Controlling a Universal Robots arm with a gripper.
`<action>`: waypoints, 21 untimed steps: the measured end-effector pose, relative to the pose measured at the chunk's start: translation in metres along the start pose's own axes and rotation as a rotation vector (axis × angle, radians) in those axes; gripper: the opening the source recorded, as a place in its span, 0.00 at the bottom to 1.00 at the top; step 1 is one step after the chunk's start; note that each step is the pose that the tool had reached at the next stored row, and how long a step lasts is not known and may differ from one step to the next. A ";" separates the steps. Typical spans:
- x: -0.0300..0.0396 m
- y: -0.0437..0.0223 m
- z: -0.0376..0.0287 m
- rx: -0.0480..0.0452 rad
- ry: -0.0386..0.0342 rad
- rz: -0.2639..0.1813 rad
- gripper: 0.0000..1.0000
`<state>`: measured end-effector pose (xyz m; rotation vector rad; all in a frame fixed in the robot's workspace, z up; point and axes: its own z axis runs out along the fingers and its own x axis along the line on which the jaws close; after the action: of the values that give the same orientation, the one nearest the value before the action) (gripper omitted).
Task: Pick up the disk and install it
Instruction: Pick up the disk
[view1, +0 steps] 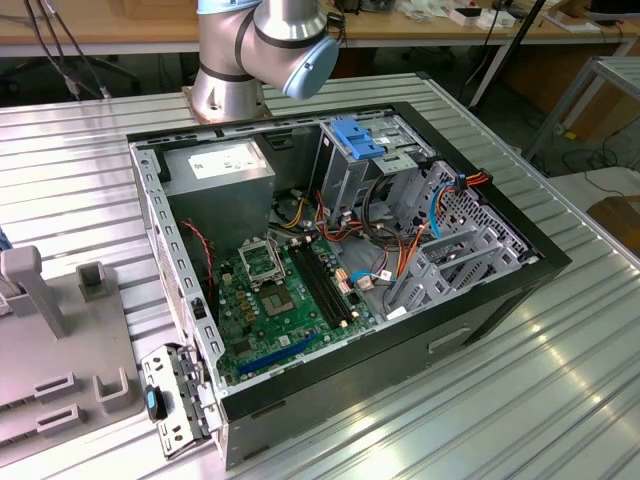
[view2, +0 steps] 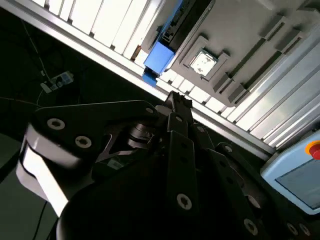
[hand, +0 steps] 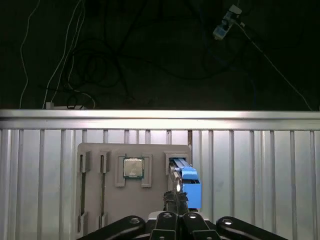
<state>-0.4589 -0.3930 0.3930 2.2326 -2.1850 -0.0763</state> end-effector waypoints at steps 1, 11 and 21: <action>0.0000 -0.0001 0.0014 -0.0009 0.0015 -0.031 0.11; 0.0014 -0.0108 0.0254 -0.0002 -0.0010 -0.014 0.11; 0.0010 -0.0122 0.0282 0.0007 -0.0019 0.026 0.11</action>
<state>-0.4481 -0.3932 0.3643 2.2050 -2.2144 -0.0773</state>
